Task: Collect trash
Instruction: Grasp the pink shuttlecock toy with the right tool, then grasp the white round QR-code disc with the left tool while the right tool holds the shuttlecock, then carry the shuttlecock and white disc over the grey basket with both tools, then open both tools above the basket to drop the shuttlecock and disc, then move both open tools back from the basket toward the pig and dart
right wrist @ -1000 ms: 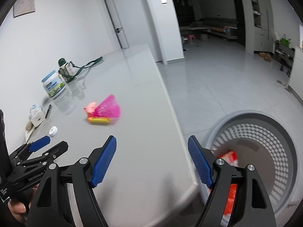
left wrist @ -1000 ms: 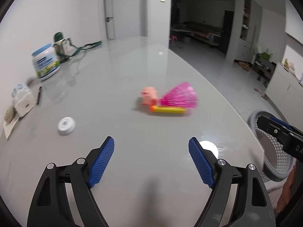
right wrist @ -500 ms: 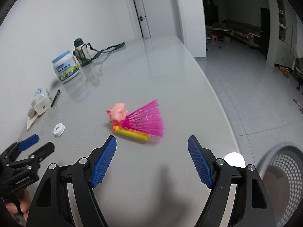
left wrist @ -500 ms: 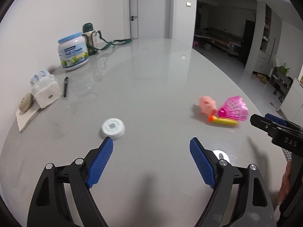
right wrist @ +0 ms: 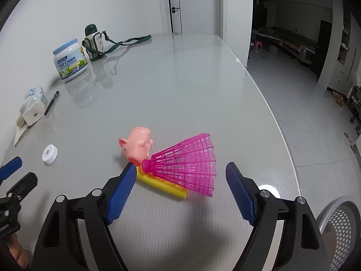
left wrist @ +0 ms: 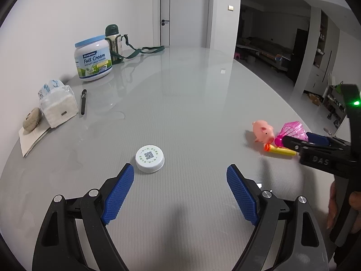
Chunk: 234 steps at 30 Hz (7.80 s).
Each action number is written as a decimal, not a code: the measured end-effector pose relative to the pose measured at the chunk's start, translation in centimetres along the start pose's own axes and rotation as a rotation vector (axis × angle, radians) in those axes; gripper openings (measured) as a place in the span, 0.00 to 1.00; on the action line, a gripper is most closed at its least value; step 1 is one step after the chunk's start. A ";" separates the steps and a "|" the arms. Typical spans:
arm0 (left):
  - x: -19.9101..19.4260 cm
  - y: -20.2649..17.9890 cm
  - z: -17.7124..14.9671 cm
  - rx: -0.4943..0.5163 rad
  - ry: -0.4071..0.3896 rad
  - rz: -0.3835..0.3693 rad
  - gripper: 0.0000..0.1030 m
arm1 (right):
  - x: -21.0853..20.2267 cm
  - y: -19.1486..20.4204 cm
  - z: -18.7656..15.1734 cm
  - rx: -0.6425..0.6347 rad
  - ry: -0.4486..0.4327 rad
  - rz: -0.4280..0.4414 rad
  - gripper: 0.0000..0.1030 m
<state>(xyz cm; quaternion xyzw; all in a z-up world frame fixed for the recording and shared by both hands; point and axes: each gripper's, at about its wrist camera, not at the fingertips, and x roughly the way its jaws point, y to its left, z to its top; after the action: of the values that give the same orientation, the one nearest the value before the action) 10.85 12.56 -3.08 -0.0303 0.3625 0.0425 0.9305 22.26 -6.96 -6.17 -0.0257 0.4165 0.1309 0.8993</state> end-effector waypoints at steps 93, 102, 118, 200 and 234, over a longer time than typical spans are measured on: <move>1.7 -2.9 0.8 0.083 0.106 -0.091 0.37 | -11.0 -3.0 -11.1 0.200 -0.090 0.027 0.59; -1.1 -14.2 -0.1 0.235 0.093 -0.280 0.37 | -14.6 -10.7 -15.6 0.336 -0.113 -0.117 0.59; -2.8 -33.3 -5.6 0.505 0.153 -0.494 0.37 | -19.4 -23.2 -24.2 0.556 -0.104 -0.292 0.59; -4.5 -25.7 -6.5 0.397 0.111 -0.445 0.72 | -19.6 -16.0 -22.0 0.427 -0.116 -0.214 0.70; -3.6 -10.9 -3.2 0.172 0.057 -0.239 0.82 | -14.4 -6.2 -13.1 0.208 -0.144 -0.033 0.76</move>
<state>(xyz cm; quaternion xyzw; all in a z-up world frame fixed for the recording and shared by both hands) 7.12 1.22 -2.73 0.0054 0.3850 -0.1009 0.9174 5.23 -18.09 -4.20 0.0705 0.3617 0.0737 0.9267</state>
